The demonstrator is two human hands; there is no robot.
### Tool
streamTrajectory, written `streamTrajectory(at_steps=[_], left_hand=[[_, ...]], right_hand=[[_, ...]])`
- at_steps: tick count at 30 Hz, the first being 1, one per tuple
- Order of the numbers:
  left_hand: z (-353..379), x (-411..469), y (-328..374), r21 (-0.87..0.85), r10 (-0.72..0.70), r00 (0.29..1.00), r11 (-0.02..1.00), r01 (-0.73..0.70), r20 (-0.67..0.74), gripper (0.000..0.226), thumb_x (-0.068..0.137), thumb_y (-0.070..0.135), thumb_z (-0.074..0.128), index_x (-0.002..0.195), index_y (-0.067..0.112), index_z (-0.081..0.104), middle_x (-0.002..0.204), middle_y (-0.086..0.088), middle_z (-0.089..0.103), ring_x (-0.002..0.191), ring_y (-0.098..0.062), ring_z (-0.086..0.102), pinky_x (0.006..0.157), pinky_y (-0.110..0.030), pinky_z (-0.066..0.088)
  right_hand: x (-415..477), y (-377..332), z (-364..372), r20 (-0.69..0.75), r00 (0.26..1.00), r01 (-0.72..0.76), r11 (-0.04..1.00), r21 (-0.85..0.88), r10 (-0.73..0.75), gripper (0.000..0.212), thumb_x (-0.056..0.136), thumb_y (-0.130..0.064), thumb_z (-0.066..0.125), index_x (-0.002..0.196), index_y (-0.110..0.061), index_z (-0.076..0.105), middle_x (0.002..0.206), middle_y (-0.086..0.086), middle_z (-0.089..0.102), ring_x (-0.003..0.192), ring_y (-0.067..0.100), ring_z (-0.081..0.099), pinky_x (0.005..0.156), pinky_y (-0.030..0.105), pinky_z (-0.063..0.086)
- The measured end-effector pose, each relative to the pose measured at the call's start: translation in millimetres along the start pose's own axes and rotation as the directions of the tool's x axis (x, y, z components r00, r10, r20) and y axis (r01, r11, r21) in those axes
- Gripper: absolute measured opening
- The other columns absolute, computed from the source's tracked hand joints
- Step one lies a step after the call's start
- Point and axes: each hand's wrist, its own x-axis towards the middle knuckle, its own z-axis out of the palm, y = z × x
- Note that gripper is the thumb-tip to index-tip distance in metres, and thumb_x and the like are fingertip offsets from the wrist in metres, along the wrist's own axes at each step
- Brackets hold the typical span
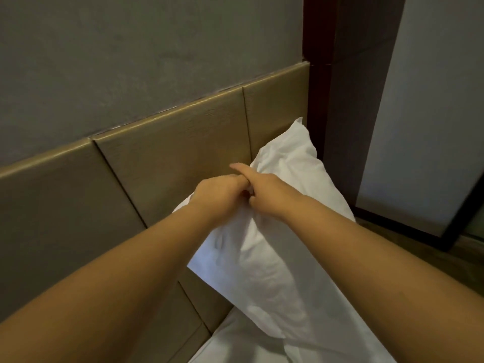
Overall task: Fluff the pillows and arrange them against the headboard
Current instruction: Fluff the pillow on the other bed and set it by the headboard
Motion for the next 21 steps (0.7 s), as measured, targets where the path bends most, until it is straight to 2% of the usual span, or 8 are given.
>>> streamTrajectory(at_steps=[2, 3, 6, 8, 10, 13, 17, 21], left_hand=[[-6, -5, -4, -0.002, 0.003, 0.998, 1.0, -0.004, -0.056, 0.022, 0.096, 0.034, 0.048, 0.116, 0.03, 0.056, 0.116, 0.006, 0.062, 0.103, -0.02, 0.06, 0.076, -0.036, 0.049], [-9, -6, -9, 0.022, -0.01, 0.997, 1.0, 0.012, -0.079, 0.019, 0.096, 0.034, 0.049, 0.114, 0.029, 0.052, 0.113, 0.005, 0.062, 0.098, -0.022, 0.06, 0.071, -0.035, 0.048], [-23, -12, -30, 0.154, -0.17, 0.984, 0.972, 0.176, -0.051, 0.039, 0.093, 0.023, 0.056, 0.123, 0.022, 0.033, 0.096, -0.001, 0.062, 0.08, -0.026, 0.06, 0.059, -0.037, 0.047], [-32, -21, -39, 0.181, -0.323, 0.944, 0.926, 0.331, -0.072, 0.054, 0.092, 0.016, 0.058, 0.133, 0.016, 0.022, 0.082, -0.002, 0.057, 0.07, -0.026, 0.058, 0.056, -0.038, 0.046], [-37, -31, -42, 0.256, -0.355, 0.932, 0.896, 0.362, -0.075, 0.06, 0.088, 0.013, 0.061, 0.134, 0.014, 0.022, 0.074, 0.001, 0.052, 0.063, -0.023, 0.056, 0.052, -0.036, 0.048], [-48, -47, -37, 0.426, -0.371, 0.928, 0.835, 0.348, -0.031, 0.045, 0.086, 0.011, 0.061, 0.123, 0.015, 0.036, 0.066, 0.002, 0.046, 0.058, -0.019, 0.049, 0.049, -0.03, 0.036], [-72, -69, -35, 0.488, -0.474, 0.881, 0.766, 0.419, -0.014, 0.037, 0.087, 0.015, 0.063, 0.116, 0.015, 0.041, 0.067, 0.002, 0.045, 0.063, -0.019, 0.049, 0.052, -0.029, 0.032], [-96, -111, -29, 0.45, -0.501, 0.865, 0.773, 0.448, 0.0, 0.024, 0.094, 0.013, 0.053, 0.117, 0.012, 0.047, 0.069, 0.001, 0.046, 0.057, -0.015, 0.042, 0.052, -0.027, 0.03]], right_hand=[[10, -3, -4, -0.015, 0.995, -0.096, 0.991, -0.092, 0.095, 0.017, 0.09, -0.007, 0.044, 0.098, -0.014, 0.057, 0.092, 0.011, 0.059, 0.09, 0.028, 0.058, 0.07, 0.032, 0.039], [13, -3, -8, -0.032, 0.98, -0.199, 0.977, -0.074, 0.198, 0.014, 0.093, -0.011, 0.043, 0.088, -0.013, 0.056, 0.089, 0.012, 0.057, 0.089, 0.029, 0.057, 0.072, 0.034, 0.04], [18, -1, -11, -0.09, 0.933, -0.356, 0.929, -0.106, 0.347, 0.018, 0.095, -0.012, 0.049, 0.111, -0.01, 0.057, 0.098, 0.011, 0.059, 0.086, 0.024, 0.053, 0.083, 0.036, 0.048], [16, 5, -6, -0.204, 0.934, -0.299, 0.954, -0.001, 0.292, 0.028, 0.097, -0.011, 0.043, 0.124, -0.012, 0.052, 0.116, 0.013, 0.06, 0.096, 0.027, 0.058, 0.087, 0.036, 0.049], [10, 6, 1, -0.201, 0.947, -0.23, 0.965, 0.128, 0.252, 0.043, 0.097, -0.01, 0.036, 0.138, -0.023, 0.039, 0.124, 0.013, 0.058, 0.105, 0.03, 0.058, 0.091, 0.038, 0.049], [2, -3, 8, -0.182, 0.954, -0.215, 0.967, 0.139, 0.238, 0.059, 0.095, -0.004, 0.036, 0.145, -0.032, 0.026, 0.126, 0.009, 0.056, 0.107, 0.027, 0.058, 0.093, 0.04, 0.05], [-23, -30, 5, -0.211, 0.955, -0.204, 0.978, 0.049, 0.21, 0.053, 0.095, -0.007, 0.04, 0.143, -0.028, 0.032, 0.125, 0.008, 0.057, 0.106, 0.027, 0.058, 0.086, 0.037, 0.052], [-68, -64, -5, -0.188, 0.949, -0.272, 0.959, -0.083, 0.253, 0.04, 0.094, -0.011, 0.043, 0.133, -0.018, 0.046, 0.127, 0.006, 0.057, 0.108, 0.026, 0.058, 0.088, 0.037, 0.052]])
